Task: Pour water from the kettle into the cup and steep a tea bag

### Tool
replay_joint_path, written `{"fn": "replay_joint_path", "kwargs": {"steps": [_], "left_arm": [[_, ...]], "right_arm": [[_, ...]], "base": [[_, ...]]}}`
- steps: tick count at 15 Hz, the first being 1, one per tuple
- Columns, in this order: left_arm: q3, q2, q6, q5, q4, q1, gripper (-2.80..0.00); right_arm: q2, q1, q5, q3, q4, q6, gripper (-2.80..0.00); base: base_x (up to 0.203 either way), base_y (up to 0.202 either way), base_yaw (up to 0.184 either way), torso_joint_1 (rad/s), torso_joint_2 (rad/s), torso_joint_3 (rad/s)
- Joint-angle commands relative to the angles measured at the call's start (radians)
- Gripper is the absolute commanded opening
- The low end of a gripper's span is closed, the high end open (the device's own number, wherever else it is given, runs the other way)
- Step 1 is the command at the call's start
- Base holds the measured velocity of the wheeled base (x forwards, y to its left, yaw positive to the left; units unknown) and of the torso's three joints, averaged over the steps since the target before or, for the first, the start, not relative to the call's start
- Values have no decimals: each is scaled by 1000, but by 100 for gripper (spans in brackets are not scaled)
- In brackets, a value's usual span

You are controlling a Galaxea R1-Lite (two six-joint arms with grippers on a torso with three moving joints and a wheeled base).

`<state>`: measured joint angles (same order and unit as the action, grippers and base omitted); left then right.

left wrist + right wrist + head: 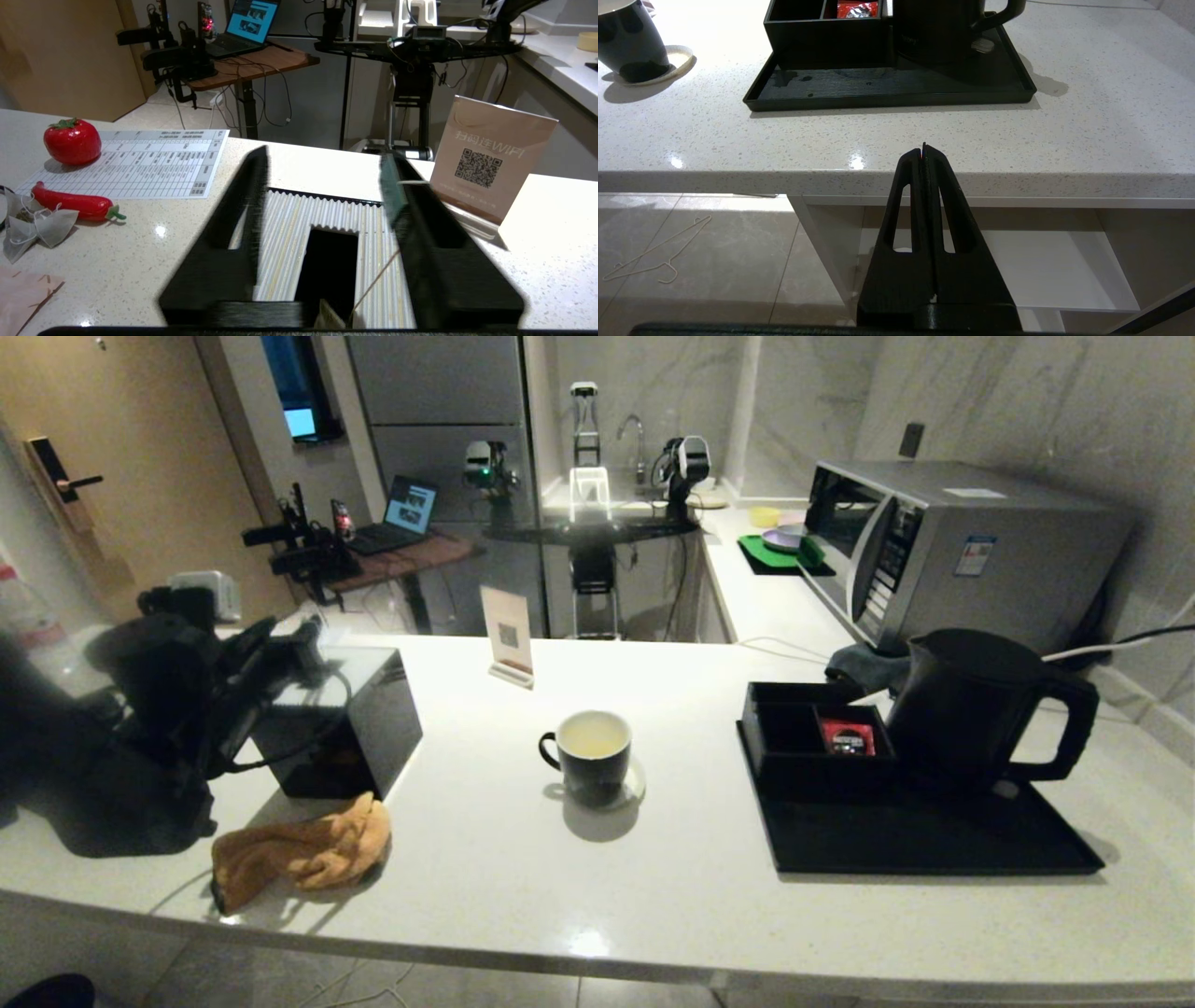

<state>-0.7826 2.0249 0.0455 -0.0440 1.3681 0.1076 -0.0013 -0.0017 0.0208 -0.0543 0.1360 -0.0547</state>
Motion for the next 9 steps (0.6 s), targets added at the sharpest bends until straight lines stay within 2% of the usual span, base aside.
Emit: {"fn": "replay_joint_path", "kwargs": {"steps": [1,6,9], "left_arm": [[0,-2,1,-2,8,1,0],[2,-5,-2,-2,10,20,0],[3,-18,-53,-2,4,62,0]], "right_arm": [[1,0,1,0,1,-1,-280],[1,0,1,1,1,-1,-280],[1,0,1,0,1,-1,-280]], "base": [[0,0,0,0,0,0],[0,0,0,0,0,0],[0,0,0,0,0,0]]}}
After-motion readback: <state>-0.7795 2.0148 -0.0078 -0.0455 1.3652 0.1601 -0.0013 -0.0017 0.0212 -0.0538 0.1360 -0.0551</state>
